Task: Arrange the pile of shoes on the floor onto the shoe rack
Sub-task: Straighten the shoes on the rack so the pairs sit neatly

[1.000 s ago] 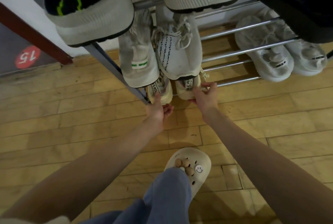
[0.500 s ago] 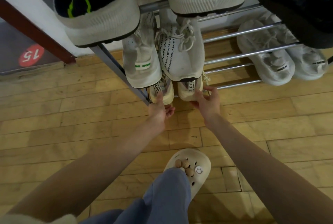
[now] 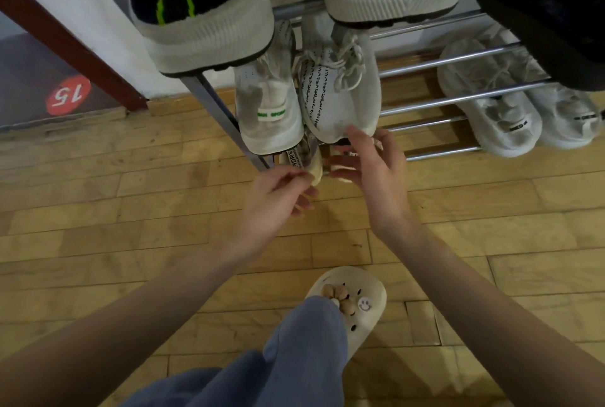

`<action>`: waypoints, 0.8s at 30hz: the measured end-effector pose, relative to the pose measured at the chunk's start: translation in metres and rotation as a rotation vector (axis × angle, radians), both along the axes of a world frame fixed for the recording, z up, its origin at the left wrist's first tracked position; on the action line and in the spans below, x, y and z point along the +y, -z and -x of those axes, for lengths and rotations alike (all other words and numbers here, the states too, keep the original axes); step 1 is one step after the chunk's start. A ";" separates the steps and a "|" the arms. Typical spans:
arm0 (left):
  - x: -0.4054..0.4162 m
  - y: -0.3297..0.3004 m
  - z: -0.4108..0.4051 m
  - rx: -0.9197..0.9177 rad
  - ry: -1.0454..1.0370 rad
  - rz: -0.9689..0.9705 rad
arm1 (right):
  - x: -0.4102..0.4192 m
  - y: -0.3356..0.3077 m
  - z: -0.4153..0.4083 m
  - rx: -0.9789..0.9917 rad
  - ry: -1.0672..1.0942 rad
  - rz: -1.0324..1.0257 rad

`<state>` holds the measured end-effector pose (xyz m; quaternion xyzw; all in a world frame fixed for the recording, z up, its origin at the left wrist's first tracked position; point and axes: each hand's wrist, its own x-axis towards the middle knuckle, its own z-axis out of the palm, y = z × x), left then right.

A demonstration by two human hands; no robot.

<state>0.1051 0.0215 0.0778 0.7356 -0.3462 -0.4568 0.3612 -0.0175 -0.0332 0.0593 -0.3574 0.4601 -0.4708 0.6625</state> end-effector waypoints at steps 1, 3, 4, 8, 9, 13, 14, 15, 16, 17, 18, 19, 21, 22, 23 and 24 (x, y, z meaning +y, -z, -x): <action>-0.003 -0.002 0.003 0.015 0.019 0.016 | -0.004 -0.006 -0.001 0.010 0.003 -0.005; -0.010 -0.006 0.009 0.027 0.038 0.044 | -0.010 -0.014 0.002 0.030 0.048 -0.011; -0.013 -0.007 0.010 0.036 0.034 0.055 | -0.012 -0.015 0.007 0.024 0.089 -0.015; -0.022 -0.010 0.012 0.196 -0.011 0.074 | -0.022 -0.014 0.040 -0.023 0.328 -0.070; -0.023 -0.010 0.013 0.218 -0.013 0.080 | -0.023 -0.012 0.050 -0.040 0.380 -0.091; -0.028 -0.013 0.018 0.276 -0.002 0.039 | -0.024 -0.003 0.088 -0.131 0.543 -0.163; -0.029 -0.013 0.018 0.300 0.001 0.014 | -0.023 0.001 0.096 -0.151 0.567 -0.191; -0.031 -0.015 0.020 0.318 0.007 -0.008 | -0.021 0.006 0.105 -0.163 0.589 -0.222; -0.033 -0.016 0.021 0.325 0.009 -0.026 | -0.019 0.009 0.113 -0.175 0.600 -0.246; -0.034 -0.018 0.022 0.325 0.008 -0.038 | -0.017 0.013 0.121 -0.190 0.601 -0.259; -0.036 -0.019 0.023 0.323 0.003 -0.043 | -0.016 0.016 0.128 -0.208 0.593 -0.265; -0.038 -0.021 0.024 0.317 0.000 -0.043 | -0.014 0.018 0.135 -0.216 0.576 -0.271; -0.041 -0.025 0.029 0.292 0.015 -0.021 | -0.013 0.020 0.148 -0.221 0.502 -0.292; -0.042 -0.027 0.032 0.287 0.028 0.007 | -0.013 0.021 0.155 -0.219 0.457 -0.302; -0.043 -0.029 0.035 0.292 0.036 0.043 | -0.013 0.021 0.161 -0.216 0.419 -0.310; -0.044 -0.032 0.038 0.310 0.040 0.078 | -0.013 0.021 0.166 -0.219 0.381 -0.312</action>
